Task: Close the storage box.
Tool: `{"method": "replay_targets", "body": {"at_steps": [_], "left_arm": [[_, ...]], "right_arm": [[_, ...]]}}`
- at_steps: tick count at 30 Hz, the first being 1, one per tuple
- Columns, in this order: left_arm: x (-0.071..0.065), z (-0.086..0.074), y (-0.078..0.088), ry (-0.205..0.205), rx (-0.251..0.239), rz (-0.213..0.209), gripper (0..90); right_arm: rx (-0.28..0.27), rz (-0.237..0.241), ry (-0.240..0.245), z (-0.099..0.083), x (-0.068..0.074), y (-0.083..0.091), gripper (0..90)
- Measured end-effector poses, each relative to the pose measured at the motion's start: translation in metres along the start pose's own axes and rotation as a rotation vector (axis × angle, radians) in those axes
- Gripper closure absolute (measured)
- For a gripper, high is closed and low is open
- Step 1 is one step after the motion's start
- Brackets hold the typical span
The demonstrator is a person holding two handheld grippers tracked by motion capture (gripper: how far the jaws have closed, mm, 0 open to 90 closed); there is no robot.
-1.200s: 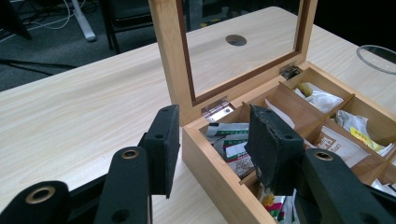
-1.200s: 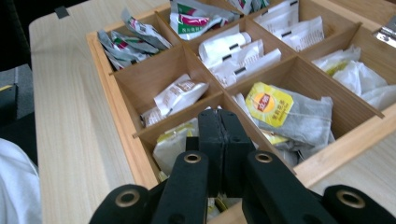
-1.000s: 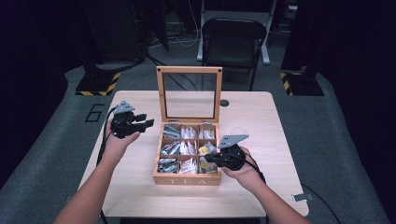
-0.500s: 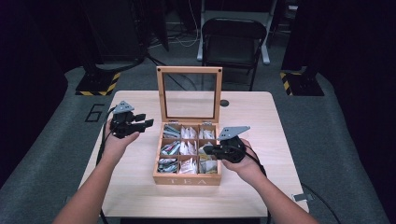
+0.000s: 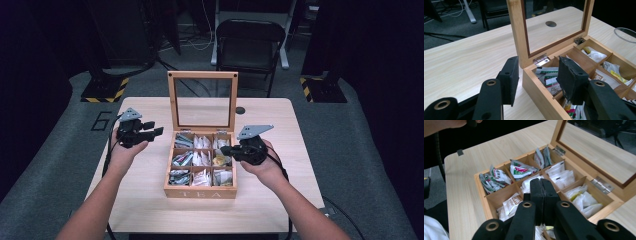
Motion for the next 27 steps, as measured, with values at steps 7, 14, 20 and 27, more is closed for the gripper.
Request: {"method": "replay_targets", "body": {"at_steps": [7,14,20,27], "left_arm": [[0.0,0.0,0.0,0.002,0.001,0.0,51.6],[0.0,0.0,0.0,0.0,0.0,0.002,51.6],[0.0,0.0,0.0,0.001,-0.004,0.003,51.6],[0.0,0.0,0.0,0.0,0.001,0.002,51.5]], "right_arm": [[-0.014,-0.032,-0.011,0.008,-0.015,0.009,89.4],[-0.02,-0.062,-0.035,0.011,-0.029,0.015,89.4],[-0.02,-0.093,-0.037,0.011,-0.038,0.021,89.4],[-0.018,-0.127,-0.05,0.008,-0.049,0.026,89.4]]}}
Point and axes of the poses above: each handheld gripper's, and its own axes: y roughly backward along the jaws, z roughly out of its top, x roughly to its left, the point moved 5 cm from there along -y, roughly forward along the jaws, and after that the axes turned 2 degrees about z, right-handed, at the moved point
